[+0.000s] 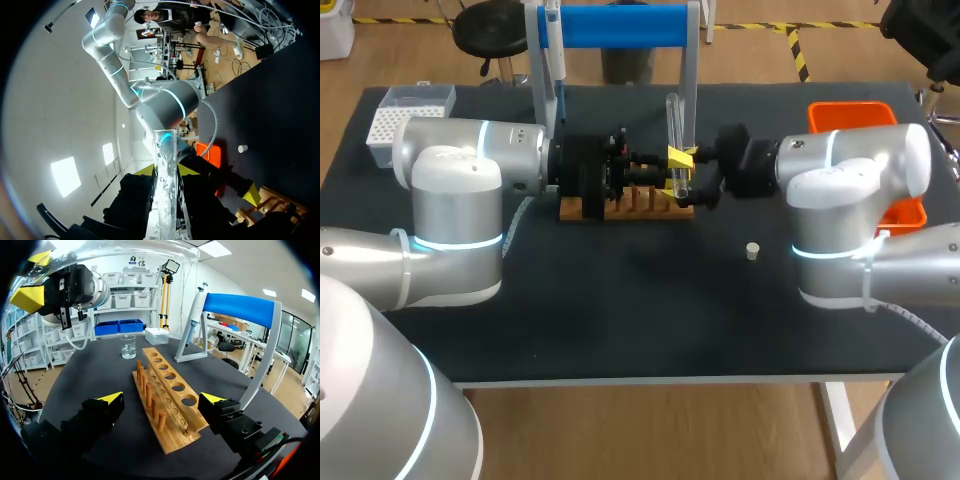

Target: Invert the test tube, pick up the pipette, mount the tip to pipette, aspirate from beaker and dispense into the tube, eject the tip, return the pipette, and cap with the stopper.

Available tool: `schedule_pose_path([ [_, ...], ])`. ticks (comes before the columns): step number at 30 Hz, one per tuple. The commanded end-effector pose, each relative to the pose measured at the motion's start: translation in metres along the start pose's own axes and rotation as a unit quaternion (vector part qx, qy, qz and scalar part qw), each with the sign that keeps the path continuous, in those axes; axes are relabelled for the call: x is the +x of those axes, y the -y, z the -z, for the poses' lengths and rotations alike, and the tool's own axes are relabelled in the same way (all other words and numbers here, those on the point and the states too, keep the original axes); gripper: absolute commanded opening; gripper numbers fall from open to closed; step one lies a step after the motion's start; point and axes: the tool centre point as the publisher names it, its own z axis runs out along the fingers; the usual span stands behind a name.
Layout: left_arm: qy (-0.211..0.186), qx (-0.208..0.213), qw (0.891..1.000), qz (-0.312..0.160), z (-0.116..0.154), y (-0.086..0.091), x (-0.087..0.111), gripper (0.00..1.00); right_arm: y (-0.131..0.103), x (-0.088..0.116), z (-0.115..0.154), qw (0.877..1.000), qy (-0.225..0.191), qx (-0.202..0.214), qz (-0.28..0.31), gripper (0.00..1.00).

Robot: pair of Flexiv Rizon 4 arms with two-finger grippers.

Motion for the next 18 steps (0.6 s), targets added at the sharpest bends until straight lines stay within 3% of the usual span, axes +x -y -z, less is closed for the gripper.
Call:
schedule_pose_path([
  [1,-0.001,0.002,1.000,0.000,0.0008,-0.0007,-0.0005,0.00,0.0016,0.0029,0.0016,1.000,0.004,-0.003,0.001,1.00],
  [18,-0.001,0.002,1.000,0.000,0.0008,-0.0007,-0.0005,0.00,0.0017,0.0032,0.0009,1.000,0.010,-0.004,0.006,1.00],
])
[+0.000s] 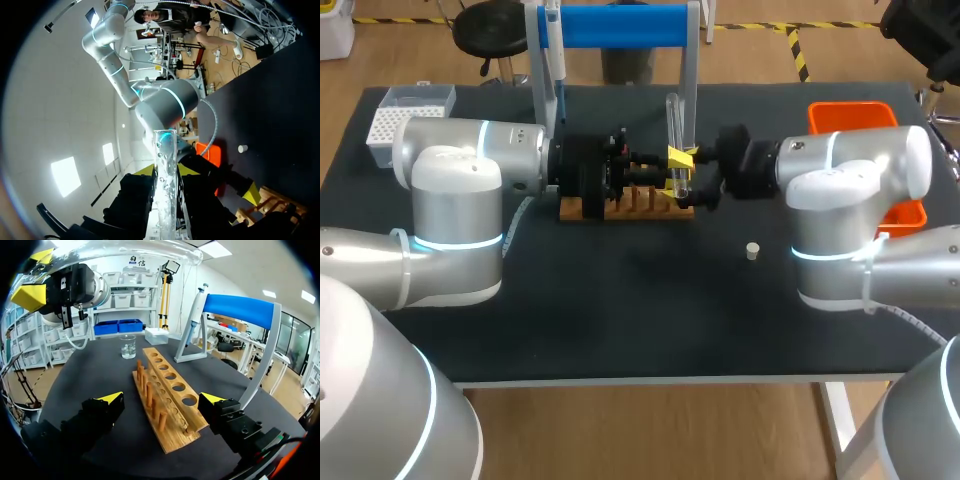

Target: Invert the test tube, pick up the pipette, mount the tip to pipette, aspirate from beaker and dispense into the tube, eject the tip, return the pipette, and cap with the stopper.

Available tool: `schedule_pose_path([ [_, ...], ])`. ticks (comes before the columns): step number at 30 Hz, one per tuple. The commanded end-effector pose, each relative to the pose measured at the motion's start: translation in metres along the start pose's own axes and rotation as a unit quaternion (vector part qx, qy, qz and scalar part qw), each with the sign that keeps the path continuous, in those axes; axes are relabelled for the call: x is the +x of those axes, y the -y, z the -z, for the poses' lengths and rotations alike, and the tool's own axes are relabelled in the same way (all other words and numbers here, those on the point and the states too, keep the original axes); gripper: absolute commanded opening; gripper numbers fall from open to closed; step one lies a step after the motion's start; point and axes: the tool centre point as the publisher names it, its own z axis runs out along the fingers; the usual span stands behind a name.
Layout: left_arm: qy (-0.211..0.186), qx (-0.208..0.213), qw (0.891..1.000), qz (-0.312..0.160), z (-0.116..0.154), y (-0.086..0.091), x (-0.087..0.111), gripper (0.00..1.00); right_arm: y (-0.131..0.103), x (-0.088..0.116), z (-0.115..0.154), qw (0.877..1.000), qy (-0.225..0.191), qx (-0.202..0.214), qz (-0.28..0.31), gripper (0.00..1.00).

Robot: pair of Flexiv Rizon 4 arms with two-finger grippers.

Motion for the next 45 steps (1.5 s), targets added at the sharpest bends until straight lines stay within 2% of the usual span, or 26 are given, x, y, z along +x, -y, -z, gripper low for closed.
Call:
schedule_pose_path([
  [1,-0.001,0.002,1.000,0.000,0.001,-0.001,-0.001,0.00,0.002,0.003,0.000,1.000,0.005,-0.004,0.002,1.00],
  [20,-0.001,0.002,1.000,0.000,0.001,-0.001,-0.001,0.00,0.002,0.003,0.000,1.000,0.006,-0.005,0.003,1.00],
  [21,-0.001,0.019,0.999,0.026,0.003,-0.007,-0.007,0.00,0.002,0.003,0.000,1.000,0.006,-0.005,0.003,1.00],
  [23,0.000,0.037,0.993,0.111,0.006,-0.019,-0.019,0.00,0.002,0.003,0.000,1.000,0.006,-0.005,0.003,1.00],
  [24,-0.004,0.044,0.989,0.144,0.007,-0.023,-0.025,0.00,0.002,0.003,0.000,1.000,0.006,-0.005,0.003,1.00],
  [26,-0.015,0.044,0.969,0.242,0.007,-0.032,-0.033,0.00,0.002,0.003,0.000,1.000,0.006,-0.005,0.003,1.00],
  [27,-0.011,0.039,0.962,0.270,0.008,-0.034,-0.038,0.00,0.002,0.003,0.000,1.000,0.006,-0.005,0.003,1.00],
  [29,-0.002,0.023,0.931,0.365,0.010,-0.040,-0.047,0.00,0.002,0.003,0.000,1.000,0.006,-0.005,0.003,1.00],
  [31,0.011,0.014,0.901,0.434,0.013,-0.042,-0.055,0.00,0.002,0.003,0.000,1.000,0.006,-0.005,0.003,1.00],
  [33,0.021,0.016,0.876,0.481,0.014,-0.042,-0.061,0.00,0.002,0.003,0.000,1.000,0.006,-0.005,0.003,1.00],
  [37,0.031,-0.011,0.816,0.577,0.014,-0.038,-0.065,0.00,0.002,0.003,0.000,1.000,0.006,-0.005,0.003,1.00],
  [38,0.036,-0.019,0.805,0.592,0.014,-0.036,-0.065,0.00,0.002,0.003,0.000,1.000,0.006,-0.005,0.003,1.00],
  [39,0.026,-0.032,0.803,0.594,0.012,-0.031,-0.067,0.00,0.002,0.003,0.000,1.000,0.006,-0.005,0.003,1.00],
  [45,0.026,-0.032,0.803,0.594,0.012,-0.031,-0.067,0.00,0.002,0.003,0.000,1.000,0.006,-0.005,0.003,1.00],
])
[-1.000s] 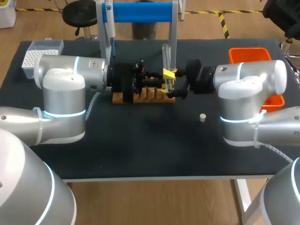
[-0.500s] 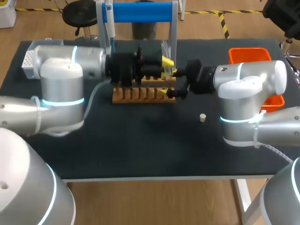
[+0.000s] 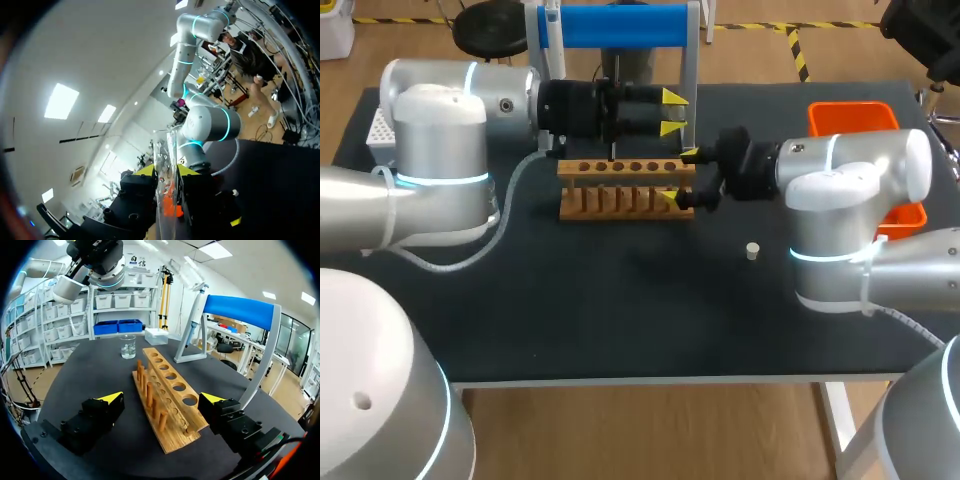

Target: Invert the test tube, pick up the pipette, mount the tip to pipette, aspirate from beaker and dispense into the tube, eject the tip, return the pipette, and cap with the stopper.

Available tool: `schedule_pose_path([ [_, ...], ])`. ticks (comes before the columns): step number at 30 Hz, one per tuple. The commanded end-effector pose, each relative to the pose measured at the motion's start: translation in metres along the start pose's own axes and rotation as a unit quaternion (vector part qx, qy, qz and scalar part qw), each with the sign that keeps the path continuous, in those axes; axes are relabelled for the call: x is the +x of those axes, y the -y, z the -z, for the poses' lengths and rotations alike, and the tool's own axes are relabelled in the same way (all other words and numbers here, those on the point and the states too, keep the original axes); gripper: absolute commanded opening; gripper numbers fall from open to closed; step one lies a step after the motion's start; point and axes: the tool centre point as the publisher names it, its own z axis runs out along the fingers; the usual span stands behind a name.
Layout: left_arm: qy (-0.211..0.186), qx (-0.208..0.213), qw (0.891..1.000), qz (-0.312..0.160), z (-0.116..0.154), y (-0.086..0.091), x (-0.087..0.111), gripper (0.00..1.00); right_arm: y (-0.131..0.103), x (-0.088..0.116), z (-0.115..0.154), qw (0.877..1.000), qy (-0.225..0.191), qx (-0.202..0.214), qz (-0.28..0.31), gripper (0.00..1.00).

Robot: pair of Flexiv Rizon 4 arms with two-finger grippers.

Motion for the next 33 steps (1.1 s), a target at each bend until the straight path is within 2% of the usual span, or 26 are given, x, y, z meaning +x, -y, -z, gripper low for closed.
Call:
schedule_pose_path([
  [1,0.034,-0.042,0.964,0.258,0.000,0.007,0.001,0.00,0.001,0.002,0.000,1.000,0.003,-0.002,0.000,1.00],
  [12,0.034,-0.042,0.964,0.258,0.000,0.007,0.001,0.00,0.001,0.002,0.000,1.000,0.003,-0.002,0.000,1.00],
  [17,0.043,-0.047,0.944,0.324,0.023,-0.010,-0.009,0.00,0.001,0.002,0.000,1.000,0.003,-0.002,0.000,1.00],
  [20,0.044,-0.056,0.937,0.341,0.029,-0.017,-0.013,0.00,0.001,0.002,0.000,1.000,0.003,-0.002,0.000,1.00],
  [24,0.058,-0.066,0.933,0.350,0.033,-0.026,-0.017,0.00,0.001,0.002,0.000,1.000,0.003,-0.002,0.000,1.00],
  [33,0.082,-0.057,0.933,0.345,0.033,-0.048,-0.020,0.00,0.001,0.002,0.000,1.000,0.003,-0.002,0.000,1.00],
])
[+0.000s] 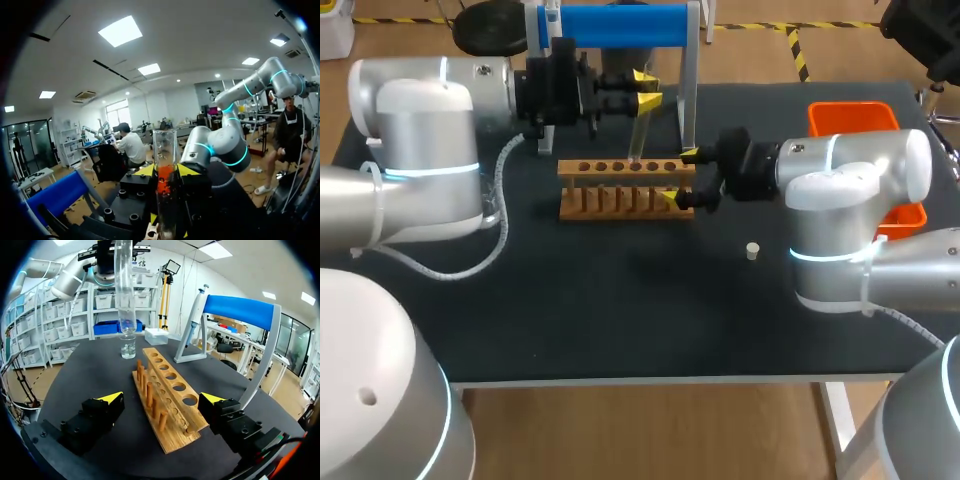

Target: Invert the test tube, pick up the pipette, mount the tip to pipette, aspirate from beaker and dispense into the tube, eject the tip, return the pipette, and cap with the stopper.

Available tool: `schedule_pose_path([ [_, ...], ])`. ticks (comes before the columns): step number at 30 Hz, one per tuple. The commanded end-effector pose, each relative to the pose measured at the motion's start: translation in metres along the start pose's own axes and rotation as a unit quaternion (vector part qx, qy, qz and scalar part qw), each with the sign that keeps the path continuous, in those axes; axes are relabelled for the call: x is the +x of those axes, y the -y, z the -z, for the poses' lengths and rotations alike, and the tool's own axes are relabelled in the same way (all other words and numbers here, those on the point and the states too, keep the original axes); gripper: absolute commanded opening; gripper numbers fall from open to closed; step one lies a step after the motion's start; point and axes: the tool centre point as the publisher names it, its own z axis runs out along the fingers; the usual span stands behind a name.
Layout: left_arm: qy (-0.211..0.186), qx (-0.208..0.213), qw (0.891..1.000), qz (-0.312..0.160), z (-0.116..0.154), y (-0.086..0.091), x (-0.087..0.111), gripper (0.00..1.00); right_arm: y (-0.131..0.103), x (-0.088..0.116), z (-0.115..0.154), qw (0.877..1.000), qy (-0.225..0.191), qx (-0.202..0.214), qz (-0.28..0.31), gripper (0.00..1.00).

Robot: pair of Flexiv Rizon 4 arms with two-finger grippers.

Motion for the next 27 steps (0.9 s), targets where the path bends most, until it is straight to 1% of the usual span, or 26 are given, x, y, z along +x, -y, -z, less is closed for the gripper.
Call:
schedule_pose_path([
  [1,0.010,0.011,1.000,0.002,-0.006,-0.012,-0.006,0.00,0.001,0.001,0.000,1.000,0.003,-0.002,0.000,1.00],
  [8,0.014,0.021,0.999,0.027,-0.011,-0.024,-0.020,0.00,0.001,0.001,0.000,1.000,0.003,-0.002,0.000,1.00],
  [14,0.017,0.025,0.999,0.029,-0.011,-0.031,-0.034,0.00,0.001,0.001,0.000,1.000,0.003,-0.002,0.000,1.00],
  [21,0.024,0.034,0.998,0.036,-0.011,-0.044,-0.042,0.00,0.001,0.001,0.000,1.000,0.003,-0.002,0.000,1.00],
  [27,0.024,0.039,0.998,0.038,-0.010,-0.051,-0.048,0.00,0.001,0.001,0.000,1.000,0.003,-0.002,0.000,1.00],
])
